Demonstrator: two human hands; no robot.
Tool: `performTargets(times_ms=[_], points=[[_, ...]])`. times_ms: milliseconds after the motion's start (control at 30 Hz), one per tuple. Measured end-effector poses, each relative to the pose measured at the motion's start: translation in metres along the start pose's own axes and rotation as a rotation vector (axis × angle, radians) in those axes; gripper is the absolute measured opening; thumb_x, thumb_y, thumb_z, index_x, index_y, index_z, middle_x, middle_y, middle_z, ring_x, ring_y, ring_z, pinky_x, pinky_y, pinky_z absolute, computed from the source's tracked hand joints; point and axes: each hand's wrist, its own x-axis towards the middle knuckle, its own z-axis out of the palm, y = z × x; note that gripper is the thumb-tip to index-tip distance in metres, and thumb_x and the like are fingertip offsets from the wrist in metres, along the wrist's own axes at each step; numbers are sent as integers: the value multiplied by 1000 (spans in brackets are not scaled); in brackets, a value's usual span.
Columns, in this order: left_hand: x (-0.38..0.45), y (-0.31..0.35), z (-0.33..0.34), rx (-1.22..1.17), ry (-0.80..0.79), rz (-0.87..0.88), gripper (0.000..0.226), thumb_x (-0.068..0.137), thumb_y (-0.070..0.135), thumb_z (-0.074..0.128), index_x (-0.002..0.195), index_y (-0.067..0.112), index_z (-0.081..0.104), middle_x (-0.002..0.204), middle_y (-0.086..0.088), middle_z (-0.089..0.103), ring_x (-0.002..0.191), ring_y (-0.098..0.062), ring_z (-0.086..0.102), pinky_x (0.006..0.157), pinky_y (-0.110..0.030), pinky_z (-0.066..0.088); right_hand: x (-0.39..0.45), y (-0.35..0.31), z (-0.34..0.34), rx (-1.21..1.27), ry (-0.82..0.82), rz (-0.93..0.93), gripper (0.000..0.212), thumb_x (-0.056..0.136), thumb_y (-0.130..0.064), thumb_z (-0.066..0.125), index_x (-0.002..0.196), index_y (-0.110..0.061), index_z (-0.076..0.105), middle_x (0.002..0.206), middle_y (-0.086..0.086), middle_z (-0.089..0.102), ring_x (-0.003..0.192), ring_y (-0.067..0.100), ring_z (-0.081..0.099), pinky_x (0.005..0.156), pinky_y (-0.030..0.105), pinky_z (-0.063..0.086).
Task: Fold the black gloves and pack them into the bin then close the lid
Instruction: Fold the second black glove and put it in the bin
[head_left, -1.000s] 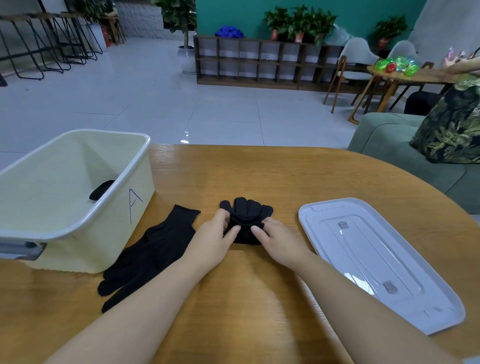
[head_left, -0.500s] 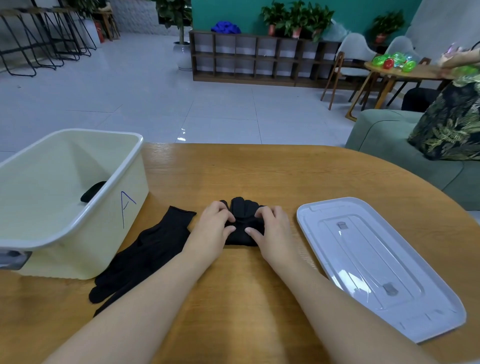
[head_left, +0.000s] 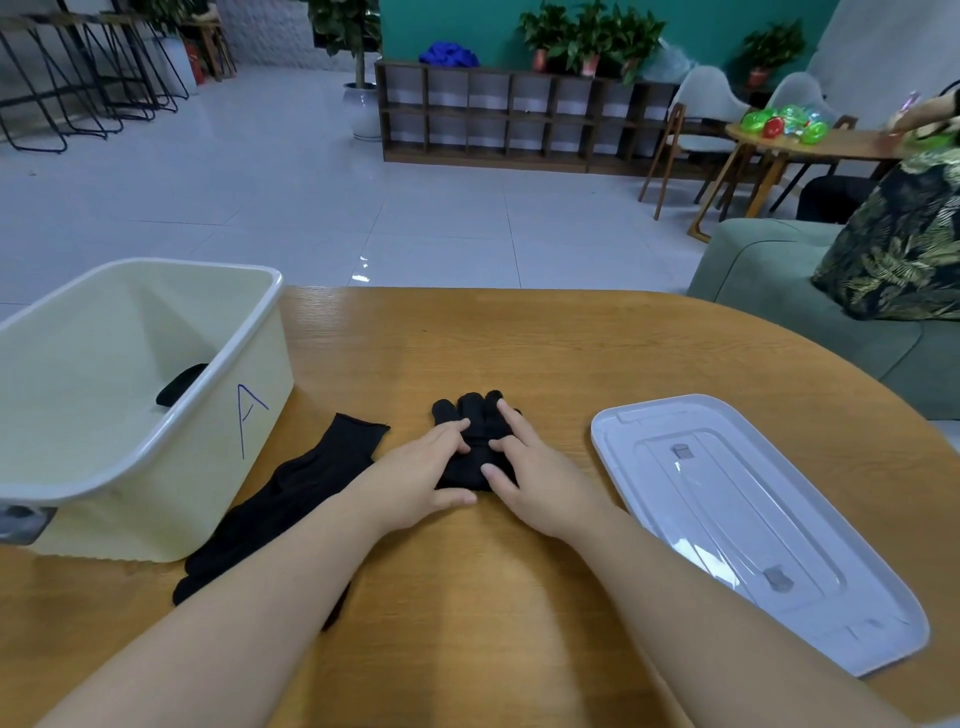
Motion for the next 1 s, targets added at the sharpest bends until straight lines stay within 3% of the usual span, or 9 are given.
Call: performTargets(times_ms=[167,467,600,767,833,900,1000], points=[[3,3,-2,90,-11,23,58,92,35,52,141,13,29,148,0,39,136,-14,36,106,-25,34,-1,6,-2,-85,-116,-46,76,87,-52,55,147,-13,30,161,-9,3,144,13,25,112,30,30],[-11,5,0,155,9,63,50,89,40,54,130,15,41,133,-1,53,118,-15,52,98,-28,44,-9,6,-4,-157,-136,-86,53,94,-26,47,145,-15,33,159,0,20,148,12,12,117,29,19],[-20,2,2,123,40,76,42,85,41,59,120,21,47,129,3,57,115,-13,54,95,-31,47,-14,4,-2,-101,-125,-111,54,93,-21,47,145,-14,34,154,-1,33,146,9,18,115,27,25],[-24,-1,3,-79,115,-5,29,85,43,60,110,30,53,103,9,66,92,-9,62,82,-34,52,-16,7,-5,16,-141,-80,48,95,-35,51,139,-20,44,150,-2,41,141,12,32,111,31,33],[-22,0,1,-227,147,-70,19,85,41,60,100,32,56,90,10,66,82,-7,62,77,-32,53,-13,6,-7,115,-122,0,46,96,-37,49,138,-21,46,142,-1,51,132,17,45,103,29,39],[-17,3,-3,-312,171,-120,11,86,40,59,93,32,57,86,11,65,81,-5,61,73,-28,51,-8,5,-9,214,-95,57,33,97,-35,47,127,-23,54,119,-2,65,106,17,59,79,22,45],[-5,6,-5,-338,204,-211,25,88,45,54,99,23,58,91,7,66,84,-7,60,72,-26,50,3,4,-10,322,-36,160,19,98,-35,44,109,-25,54,100,-5,64,87,10,57,63,18,39]])
